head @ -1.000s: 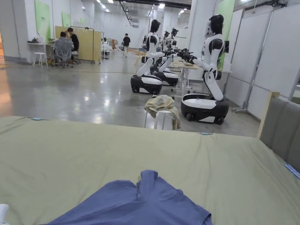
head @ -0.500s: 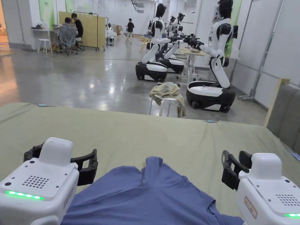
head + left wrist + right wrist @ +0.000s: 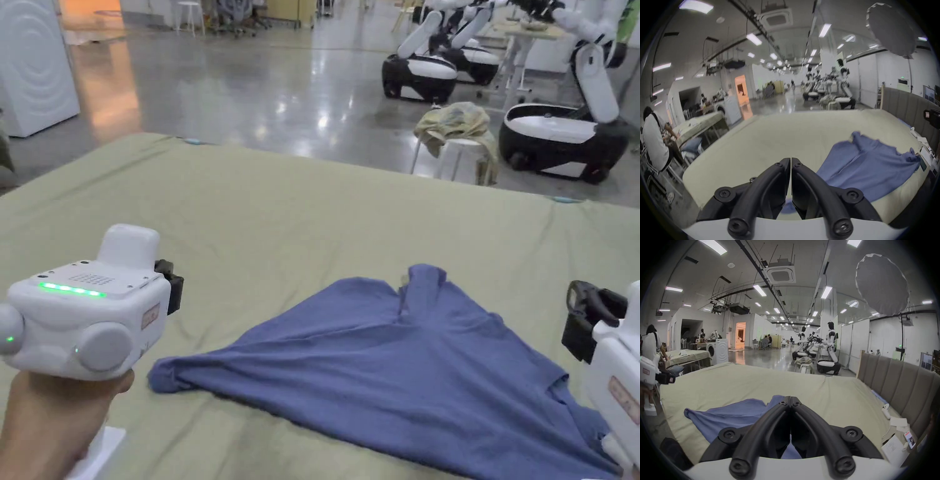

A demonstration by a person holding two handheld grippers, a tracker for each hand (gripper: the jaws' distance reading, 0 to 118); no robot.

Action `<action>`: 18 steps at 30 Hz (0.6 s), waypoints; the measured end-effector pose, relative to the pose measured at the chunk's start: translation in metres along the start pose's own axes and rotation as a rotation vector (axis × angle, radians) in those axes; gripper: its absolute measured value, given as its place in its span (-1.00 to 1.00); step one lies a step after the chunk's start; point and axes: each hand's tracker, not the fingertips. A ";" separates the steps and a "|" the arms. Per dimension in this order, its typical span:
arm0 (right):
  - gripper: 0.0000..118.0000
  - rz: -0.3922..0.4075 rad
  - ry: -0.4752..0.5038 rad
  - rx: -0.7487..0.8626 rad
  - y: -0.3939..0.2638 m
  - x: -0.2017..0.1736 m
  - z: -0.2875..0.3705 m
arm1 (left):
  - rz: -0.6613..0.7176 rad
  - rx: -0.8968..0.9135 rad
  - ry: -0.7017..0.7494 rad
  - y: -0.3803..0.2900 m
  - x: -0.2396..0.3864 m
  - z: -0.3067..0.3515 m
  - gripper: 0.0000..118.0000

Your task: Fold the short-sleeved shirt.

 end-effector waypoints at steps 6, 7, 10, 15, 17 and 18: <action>-0.99 -0.017 0.052 -0.070 -0.013 -0.029 -0.020 | 0.054 -0.176 -0.072 -0.041 -0.032 -0.026 0.72; -0.99 -0.016 0.063 -0.089 -0.015 -0.032 -0.023 | 0.056 -0.207 -0.064 -0.046 -0.032 -0.034 0.72; -0.99 -0.015 0.078 -0.134 -0.022 -0.038 -0.031 | 0.036 -0.304 -0.086 -0.059 -0.036 -0.075 0.72; -0.99 -0.012 0.070 -0.193 -0.030 -0.034 -0.043 | -0.012 -0.410 -0.107 -0.076 -0.022 -0.115 0.59; -0.99 -0.009 0.063 -0.207 -0.031 -0.029 -0.049 | -0.024 -0.427 -0.117 -0.080 -0.014 -0.117 -0.29; -0.99 -0.006 0.061 -0.212 -0.031 -0.027 -0.053 | -0.023 -0.431 -0.128 -0.083 -0.013 -0.119 -0.63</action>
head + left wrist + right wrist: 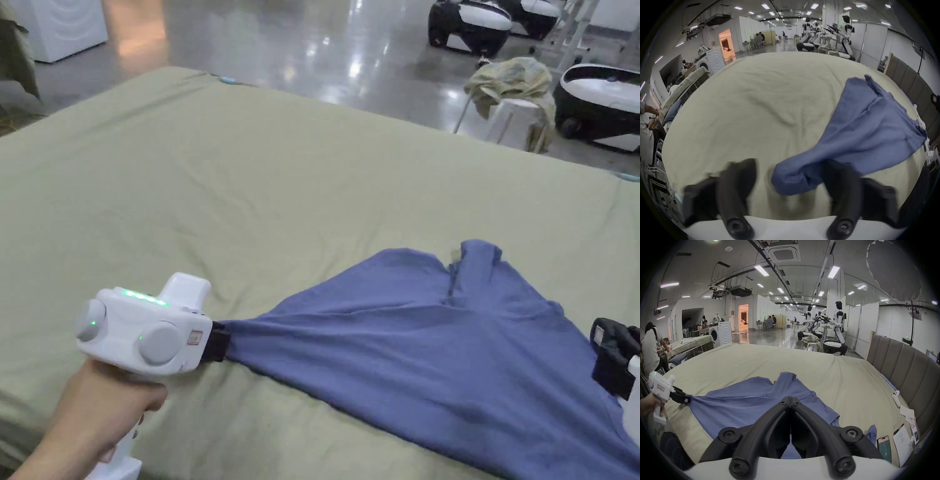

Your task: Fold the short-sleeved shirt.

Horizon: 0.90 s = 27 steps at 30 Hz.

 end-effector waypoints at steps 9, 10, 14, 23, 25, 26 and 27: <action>-0.99 0.124 0.016 -0.206 0.017 0.042 -0.081 | 0.027 0.134 -0.083 -0.001 0.016 0.047 -0.88; -0.98 0.106 0.049 -0.250 0.017 0.052 -0.100 | 0.014 0.149 -0.078 -0.001 0.014 0.046 -0.88; 0.52 0.049 0.039 -0.450 0.004 0.088 -0.192 | 0.022 0.151 -0.082 -0.002 0.010 0.037 -0.88; 0.75 -0.077 0.047 -0.533 -0.023 0.108 -0.301 | 0.014 0.123 -0.048 0.007 0.014 0.021 -0.88; 0.09 -0.082 0.053 -0.583 -0.028 0.103 -0.308 | 0.010 0.121 -0.044 0.010 0.017 0.019 -0.88; -0.19 -0.073 0.045 -0.566 -0.028 0.098 -0.304 | 0.007 0.118 -0.040 0.009 0.018 0.020 -0.88; -0.90 -0.038 0.039 -0.516 -0.011 0.092 -0.278 | 0.006 0.116 -0.034 0.011 0.020 0.020 -0.88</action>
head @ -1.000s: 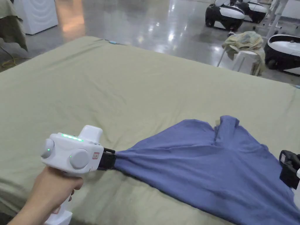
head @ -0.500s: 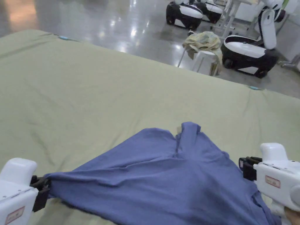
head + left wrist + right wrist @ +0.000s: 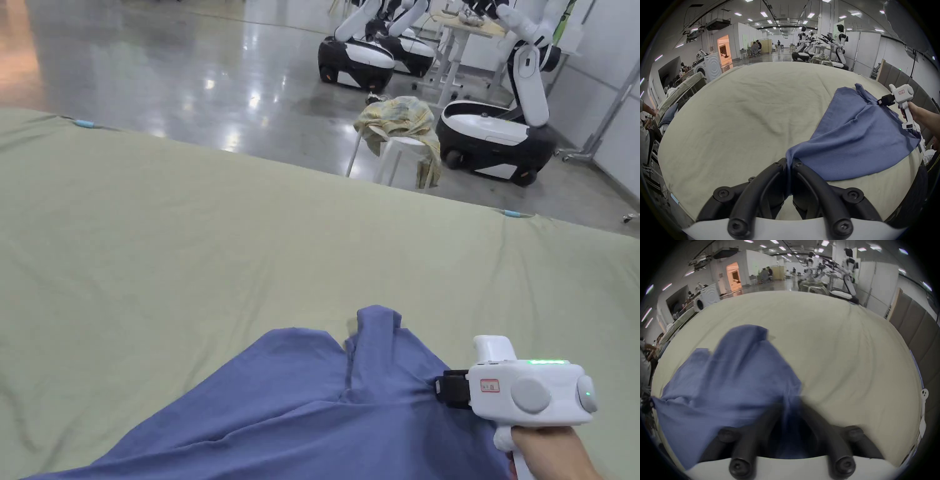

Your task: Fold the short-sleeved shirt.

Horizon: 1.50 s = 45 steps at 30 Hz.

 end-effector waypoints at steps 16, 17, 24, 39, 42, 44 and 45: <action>-0.96 -0.030 -0.030 0.449 0.024 0.011 0.274 | 0.074 0.140 -0.083 0.111 0.042 0.018 -0.89; -0.96 -0.029 -0.054 0.479 0.031 0.016 0.291 | 0.067 0.175 -0.094 0.130 0.048 0.028 -0.89; -0.96 -0.108 -0.032 0.664 0.111 0.053 0.386 | -0.006 0.397 -0.059 0.259 0.082 0.100 -0.89; -0.96 -0.084 -0.156 0.965 0.272 0.077 0.461 | -0.049 0.634 0.161 0.462 0.099 0.147 -0.89; -0.96 -0.102 -0.152 0.975 0.277 0.078 0.446 | -0.027 0.661 0.149 0.466 0.092 0.148 -0.89; -0.96 -0.108 -0.153 0.945 0.275 0.079 0.419 | -0.031 0.643 0.160 0.463 0.090 0.134 -0.89; -0.96 -0.115 -0.147 0.933 0.270 0.079 0.403 | -0.043 0.619 0.169 0.458 0.089 0.122 -0.89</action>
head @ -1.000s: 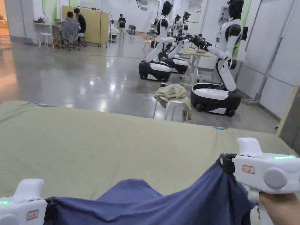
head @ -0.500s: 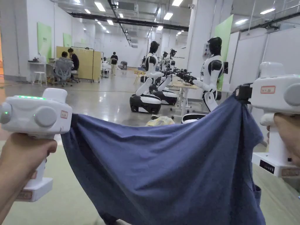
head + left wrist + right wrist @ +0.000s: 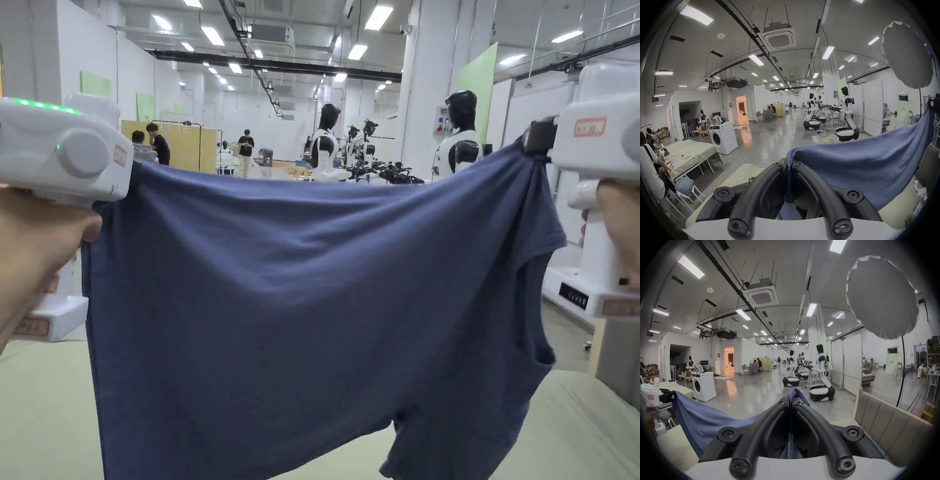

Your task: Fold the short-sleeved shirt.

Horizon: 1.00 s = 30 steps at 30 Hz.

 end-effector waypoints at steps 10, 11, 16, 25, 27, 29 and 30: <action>-0.96 -0.121 -0.042 -0.104 -0.117 0.002 0.001 | 0.118 -0.056 0.007 -0.104 -0.001 -0.011 -0.89; -0.96 -0.143 -0.036 -0.104 -0.122 0.003 0.009 | 0.128 -0.048 -0.004 -0.111 -0.002 -0.001 -0.89; -0.96 -0.222 -0.018 -0.123 -0.148 0.014 0.067 | 0.187 -0.072 -0.043 -0.142 -0.010 0.054 -0.89; -0.96 -0.143 0.004 -0.468 -0.270 0.007 0.237 | 0.083 -0.346 -0.101 -0.280 -0.029 0.159 -0.89; -0.96 -0.150 0.008 -0.595 -0.312 0.007 0.262 | 0.031 -0.441 -0.112 -0.319 -0.031 0.179 -0.89; -0.96 -0.157 0.009 -0.720 -0.358 0.008 0.287 | -0.020 -0.551 -0.124 -0.360 -0.032 0.193 -0.89; -0.96 -0.141 0.005 -0.789 -0.380 0.008 0.296 | -0.030 -0.585 -0.121 -0.378 -0.032 0.200 -0.89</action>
